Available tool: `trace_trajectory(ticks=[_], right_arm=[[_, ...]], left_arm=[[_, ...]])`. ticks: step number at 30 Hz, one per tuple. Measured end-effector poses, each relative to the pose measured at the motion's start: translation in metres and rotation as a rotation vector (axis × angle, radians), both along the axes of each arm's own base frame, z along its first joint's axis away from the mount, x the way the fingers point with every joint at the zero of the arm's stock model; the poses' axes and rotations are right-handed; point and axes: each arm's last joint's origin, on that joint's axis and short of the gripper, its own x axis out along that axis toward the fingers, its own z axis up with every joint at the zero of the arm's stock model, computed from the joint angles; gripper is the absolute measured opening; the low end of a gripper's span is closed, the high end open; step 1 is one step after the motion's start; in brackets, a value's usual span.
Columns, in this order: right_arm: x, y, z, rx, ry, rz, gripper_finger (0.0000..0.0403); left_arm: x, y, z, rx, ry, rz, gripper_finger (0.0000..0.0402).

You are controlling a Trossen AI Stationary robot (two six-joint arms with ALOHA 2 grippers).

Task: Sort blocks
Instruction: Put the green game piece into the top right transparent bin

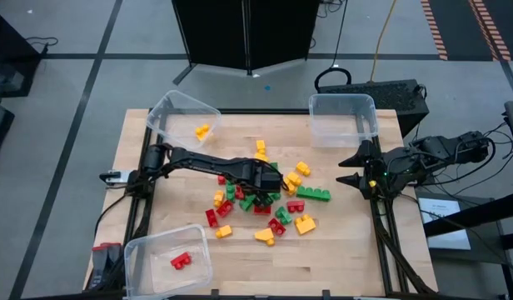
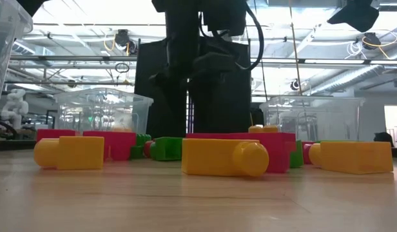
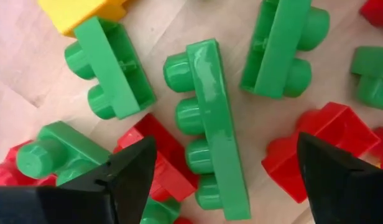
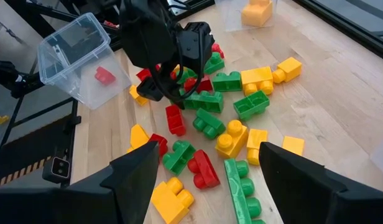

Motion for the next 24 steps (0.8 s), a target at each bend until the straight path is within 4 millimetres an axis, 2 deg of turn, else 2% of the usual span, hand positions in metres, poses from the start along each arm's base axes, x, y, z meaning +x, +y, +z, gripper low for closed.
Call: trace_trajectory(ticks=[7,17,24], right_arm=[[0.000,0.000,0.000,0.000,0.000,0.000,0.0272],[0.000,0.000,0.000,0.000,0.003,0.001,0.0272],[-0.001,0.000,-0.002,-0.001,0.019,0.000,0.0272]], left_arm=[[0.003,0.000,-0.001,-0.002,-0.038,0.007,0.0288],[-0.010,0.001,-0.029,-0.023,0.039,0.032,0.0269],[-0.008,0.000,-0.043,-0.053,-0.021,0.031,0.0268]])
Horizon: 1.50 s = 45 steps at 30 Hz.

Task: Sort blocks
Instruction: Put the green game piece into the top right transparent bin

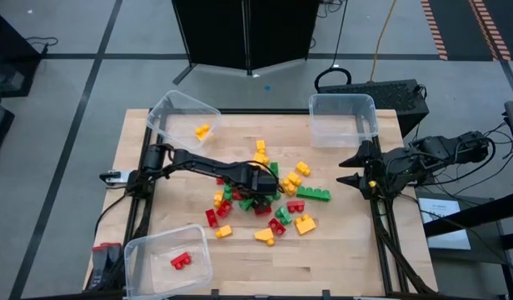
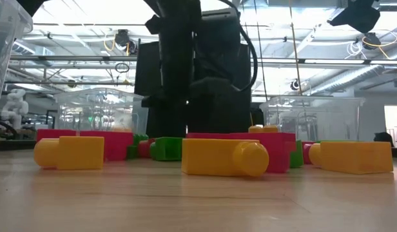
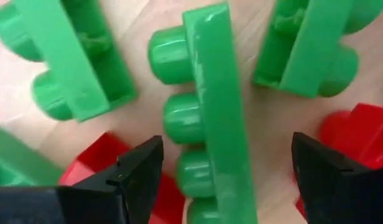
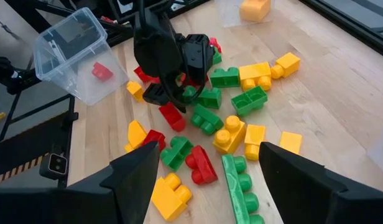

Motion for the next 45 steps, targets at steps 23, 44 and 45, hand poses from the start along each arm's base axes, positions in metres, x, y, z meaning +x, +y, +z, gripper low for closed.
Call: trace_trajectory(ticks=[23,44,45], right_arm=[[0.000,0.000,0.000,0.016,-0.001,-0.010,0.0272],[0.003,0.001,0.006,0.033,-0.070,-0.006,0.0272],[0.003,0.001,0.006,0.033,-0.071,-0.006,0.0272]], left_arm=[[0.005,0.000,-0.002,-0.032,-0.087,0.015,0.0049],[0.061,0.076,0.126,0.432,-0.563,-0.035,0.0001],[0.064,0.081,0.130,0.450,-0.610,-0.038,0.0001]])
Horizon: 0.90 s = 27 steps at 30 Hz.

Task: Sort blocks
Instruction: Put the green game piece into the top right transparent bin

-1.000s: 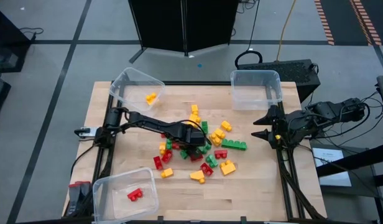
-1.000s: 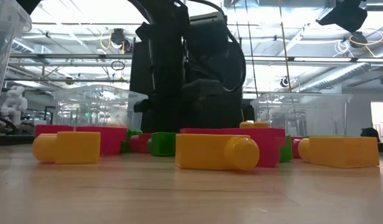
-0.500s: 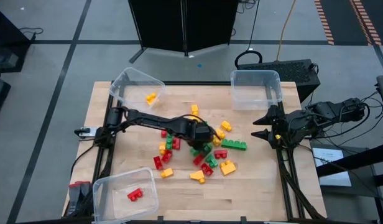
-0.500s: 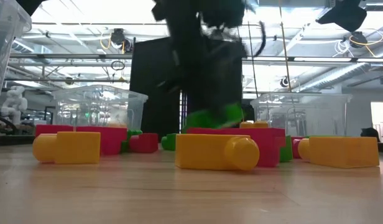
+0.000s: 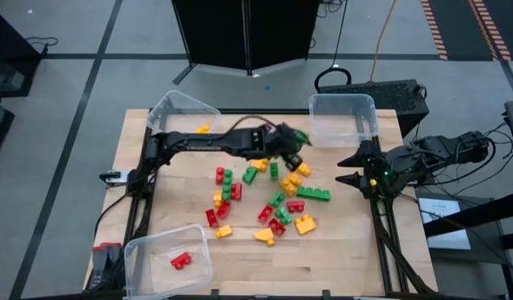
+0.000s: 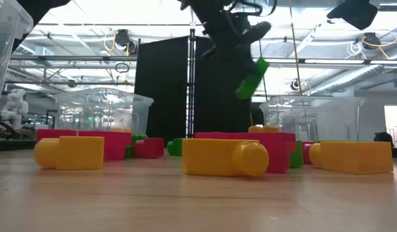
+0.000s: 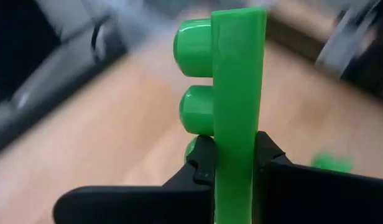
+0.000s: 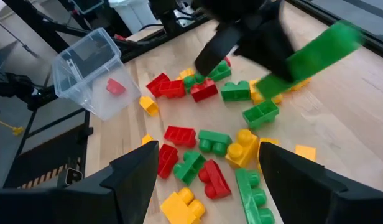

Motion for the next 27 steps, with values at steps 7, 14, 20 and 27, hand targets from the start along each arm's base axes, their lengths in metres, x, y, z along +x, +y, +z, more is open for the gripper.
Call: trace_trajectory(ticks=[7,14,20,27], right_arm=[[0.002,0.001,0.004,-0.015,-0.049,0.017,0.0272],[0.004,0.001,0.007,-0.019,-0.082,0.022,0.0272],[0.004,0.001,0.008,-0.029,-0.094,0.028,0.0272],[0.004,0.001,0.009,-0.035,-0.095,0.031,0.0272]], left_arm=[[0.013,0.031,0.030,0.227,-0.259,-0.030,0.0001],[0.033,0.061,0.014,0.297,-0.440,-0.001,0.0000],[0.050,0.076,-0.014,0.284,-0.586,-0.008,0.0000],[0.058,0.080,-0.038,0.284,-0.585,-0.011,0.0000]])
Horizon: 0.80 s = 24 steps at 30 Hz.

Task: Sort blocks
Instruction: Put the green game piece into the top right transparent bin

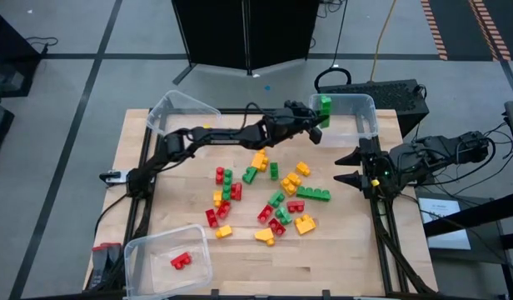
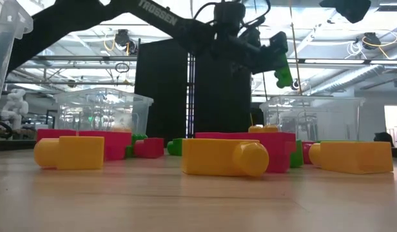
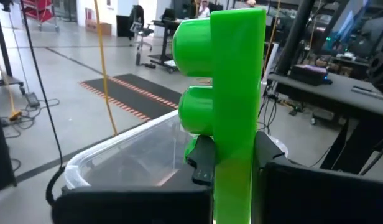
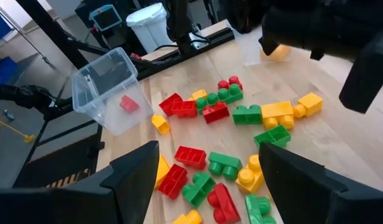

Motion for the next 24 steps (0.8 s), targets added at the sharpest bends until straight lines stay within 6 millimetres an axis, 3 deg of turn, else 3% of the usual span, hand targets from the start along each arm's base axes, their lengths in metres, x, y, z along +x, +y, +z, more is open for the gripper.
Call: trace_trajectory(ticks=[6,18,24], right_arm=[[0.000,0.000,0.000,-0.004,0.001,0.002,0.0272],[0.000,0.000,0.000,-0.012,0.003,0.010,0.0272],[0.000,0.001,0.000,0.013,0.009,0.048,0.0272]], left_arm=[[0.002,0.002,-0.009,0.003,0.034,-0.011,0.0000],[0.002,0.002,-0.007,0.219,0.121,-0.146,0.0000],[-0.003,0.020,-0.005,0.236,0.110,-0.164,0.0004]])
